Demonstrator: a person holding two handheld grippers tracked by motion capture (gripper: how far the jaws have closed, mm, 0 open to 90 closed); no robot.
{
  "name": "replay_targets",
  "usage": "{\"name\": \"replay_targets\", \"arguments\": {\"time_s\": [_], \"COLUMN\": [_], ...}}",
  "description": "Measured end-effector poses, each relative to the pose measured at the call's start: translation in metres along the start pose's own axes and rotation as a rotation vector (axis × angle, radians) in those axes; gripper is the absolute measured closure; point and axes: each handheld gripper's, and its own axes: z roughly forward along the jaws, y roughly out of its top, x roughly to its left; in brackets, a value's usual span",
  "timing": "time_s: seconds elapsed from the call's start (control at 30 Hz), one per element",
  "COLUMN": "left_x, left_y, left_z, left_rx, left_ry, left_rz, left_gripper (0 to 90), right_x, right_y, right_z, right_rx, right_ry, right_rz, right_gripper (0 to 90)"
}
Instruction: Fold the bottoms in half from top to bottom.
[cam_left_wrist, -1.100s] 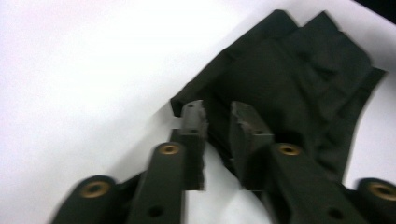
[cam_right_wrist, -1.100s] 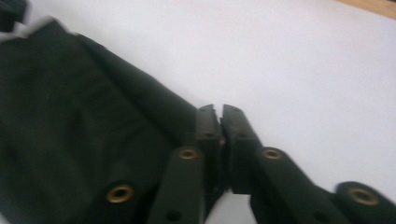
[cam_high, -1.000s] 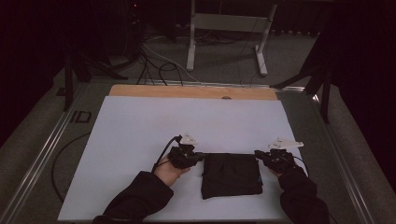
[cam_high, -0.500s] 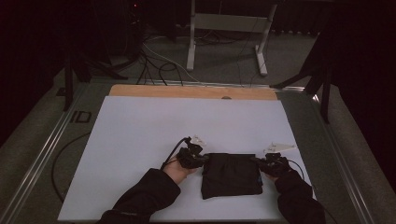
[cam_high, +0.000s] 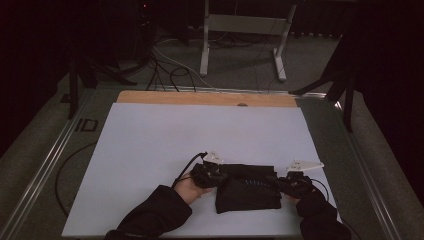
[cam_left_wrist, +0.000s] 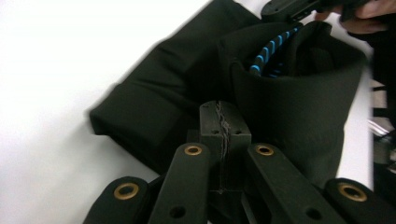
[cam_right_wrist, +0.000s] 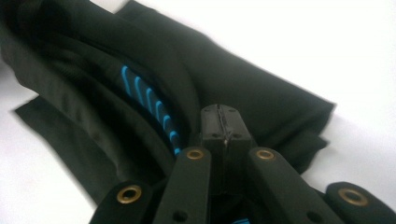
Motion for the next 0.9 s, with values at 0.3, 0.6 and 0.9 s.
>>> {"name": "replay_targets", "arguments": {"time_s": [0.3, 0.6, 0.9], "left_x": [-0.020, -0.041, -0.038], "left_y": [-0.011, -0.023, -0.022], "left_z": [-0.004, -0.009, -0.017], "left_rx": [0.025, 0.045, 0.012], "left_ry": [-0.045, -0.071, -0.019], "left_rz": [0.055, 0.114, 0.113], "left_gripper": [90.0, 90.0, 70.0], "right_x": [0.026, 0.047, 0.044], "right_y": [-0.010, -0.016, -0.011], "right_z": [-0.014, -0.015, -0.019], "right_rx": [-0.002, 0.033, -0.011], "right_ry": [0.065, 0.083, 0.053], "right_rz": [-0.019, -0.070, -0.088], "right_gripper": [89.9, 89.9, 74.5]}}
